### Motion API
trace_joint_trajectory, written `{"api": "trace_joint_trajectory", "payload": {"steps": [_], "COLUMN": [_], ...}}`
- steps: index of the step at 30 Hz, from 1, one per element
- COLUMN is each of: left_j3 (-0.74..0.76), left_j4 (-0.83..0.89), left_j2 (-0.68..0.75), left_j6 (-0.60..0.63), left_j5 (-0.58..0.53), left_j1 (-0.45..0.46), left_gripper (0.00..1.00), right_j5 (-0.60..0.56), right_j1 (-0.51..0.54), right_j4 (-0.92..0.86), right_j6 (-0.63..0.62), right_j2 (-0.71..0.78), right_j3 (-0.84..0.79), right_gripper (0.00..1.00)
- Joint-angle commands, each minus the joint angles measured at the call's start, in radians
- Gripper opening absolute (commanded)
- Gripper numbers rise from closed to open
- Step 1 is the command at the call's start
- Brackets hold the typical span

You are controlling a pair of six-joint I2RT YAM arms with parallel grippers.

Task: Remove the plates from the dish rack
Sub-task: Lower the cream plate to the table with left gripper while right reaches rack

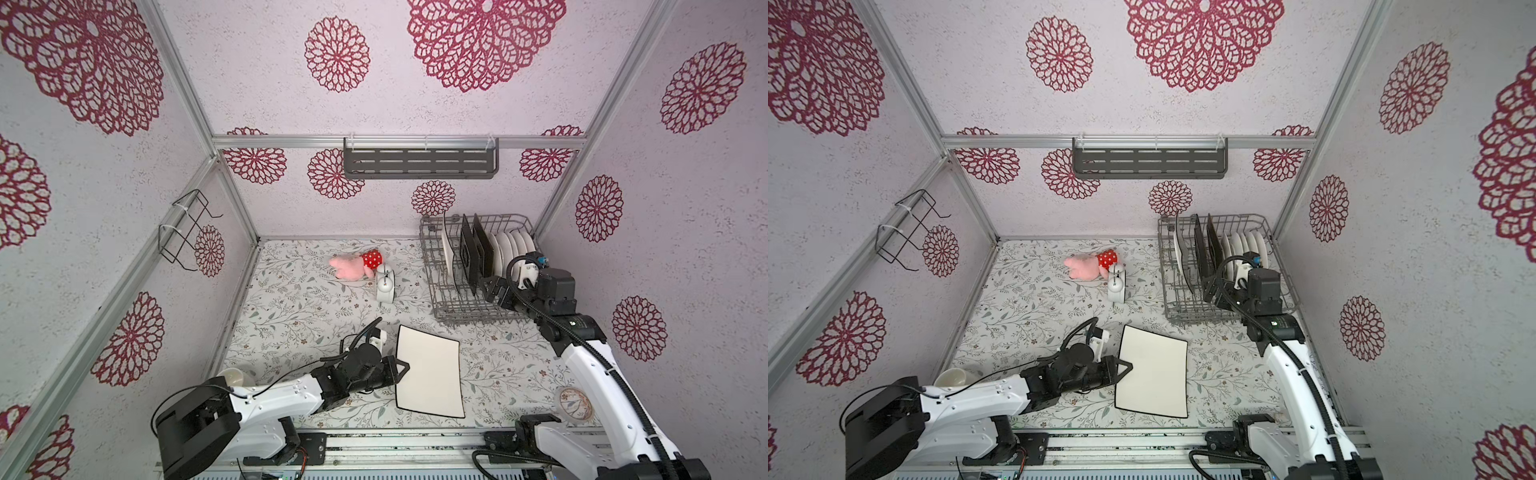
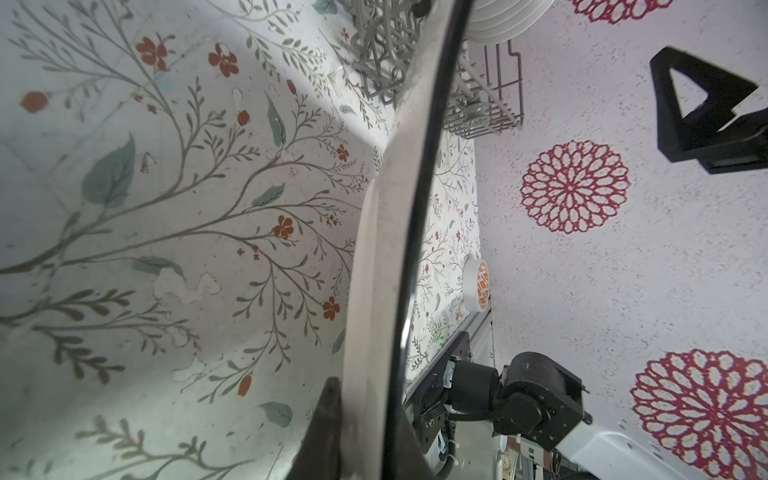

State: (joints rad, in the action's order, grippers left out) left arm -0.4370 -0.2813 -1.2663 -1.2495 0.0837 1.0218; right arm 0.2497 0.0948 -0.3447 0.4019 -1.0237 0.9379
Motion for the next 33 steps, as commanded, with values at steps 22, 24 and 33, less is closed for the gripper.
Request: {"api": "trace_joint_trajectory", "payload": {"steps": [22,24,33], "left_j3": [-0.157,-0.149,-0.114], "left_j4": [-0.371,-0.382,-0.351], "left_j2": [-0.331,-0.351,-0.352], "left_j6": [-0.185,-0.201,-0.25], "left_j5": [-0.128,-0.123,-0.145], "left_j1": [0.112,0.115,0.118], "left_gripper": [0.0,0.0,0.08], "right_j5": [0.177,0.182,0.191], "right_j1": [-0.073,-0.076,-0.081], "right_j4": [0.113,0.107,0.09], "right_j6": [-0.045,-0.053,-0.091], "right_j2": [-0.003,-0.002,0.007], "right_j3": [-0.101,-0.1,-0.113], "right_gripper": [0.99,0.99,0.99]}}
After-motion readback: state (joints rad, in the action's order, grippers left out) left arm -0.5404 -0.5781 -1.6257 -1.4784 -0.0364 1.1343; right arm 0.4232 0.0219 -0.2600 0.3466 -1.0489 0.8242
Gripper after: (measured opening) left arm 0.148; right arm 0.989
